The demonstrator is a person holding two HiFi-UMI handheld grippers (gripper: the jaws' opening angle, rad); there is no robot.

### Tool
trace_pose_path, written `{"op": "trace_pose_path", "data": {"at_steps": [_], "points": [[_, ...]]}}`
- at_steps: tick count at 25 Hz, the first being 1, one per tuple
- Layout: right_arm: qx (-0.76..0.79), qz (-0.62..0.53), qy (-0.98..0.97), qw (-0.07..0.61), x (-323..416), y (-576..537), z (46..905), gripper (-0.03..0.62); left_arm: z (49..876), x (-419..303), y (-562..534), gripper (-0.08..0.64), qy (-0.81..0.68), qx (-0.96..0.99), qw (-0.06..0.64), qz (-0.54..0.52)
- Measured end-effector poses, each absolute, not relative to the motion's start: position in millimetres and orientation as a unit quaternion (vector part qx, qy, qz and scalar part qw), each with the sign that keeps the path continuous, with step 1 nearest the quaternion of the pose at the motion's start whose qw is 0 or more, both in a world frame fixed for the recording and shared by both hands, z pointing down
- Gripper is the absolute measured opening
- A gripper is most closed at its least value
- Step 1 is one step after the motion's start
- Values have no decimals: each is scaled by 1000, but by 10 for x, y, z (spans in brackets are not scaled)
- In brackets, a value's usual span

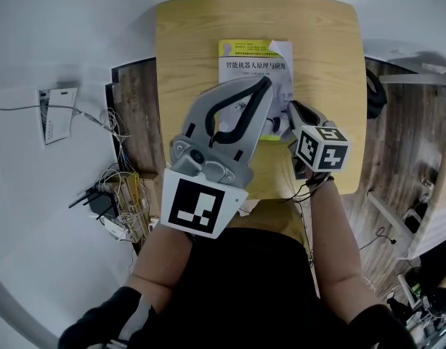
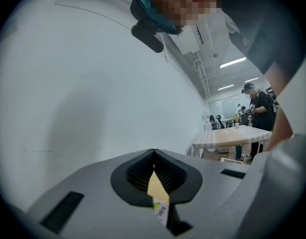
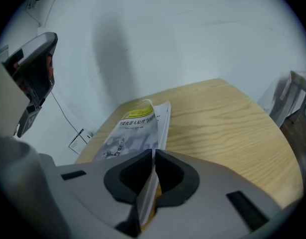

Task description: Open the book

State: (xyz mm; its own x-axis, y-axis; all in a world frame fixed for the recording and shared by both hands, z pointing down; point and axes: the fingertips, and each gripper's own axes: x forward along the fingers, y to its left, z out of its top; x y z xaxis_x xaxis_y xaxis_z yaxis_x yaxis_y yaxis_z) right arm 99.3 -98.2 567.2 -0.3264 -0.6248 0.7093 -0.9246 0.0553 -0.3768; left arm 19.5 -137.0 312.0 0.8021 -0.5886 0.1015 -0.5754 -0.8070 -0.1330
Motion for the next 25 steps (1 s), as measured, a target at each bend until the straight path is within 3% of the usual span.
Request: {"op": "trace_pose_path", "data": {"at_steps": [14,25], "points": [[560,331,-739,175,668,-985,5114,37,3048,26,-1407,8,303,-949,54,-63],[626,291,-657,303,757,-952,5300,38,2913,-157,-1508,8,287,-954,61,-52]]}}
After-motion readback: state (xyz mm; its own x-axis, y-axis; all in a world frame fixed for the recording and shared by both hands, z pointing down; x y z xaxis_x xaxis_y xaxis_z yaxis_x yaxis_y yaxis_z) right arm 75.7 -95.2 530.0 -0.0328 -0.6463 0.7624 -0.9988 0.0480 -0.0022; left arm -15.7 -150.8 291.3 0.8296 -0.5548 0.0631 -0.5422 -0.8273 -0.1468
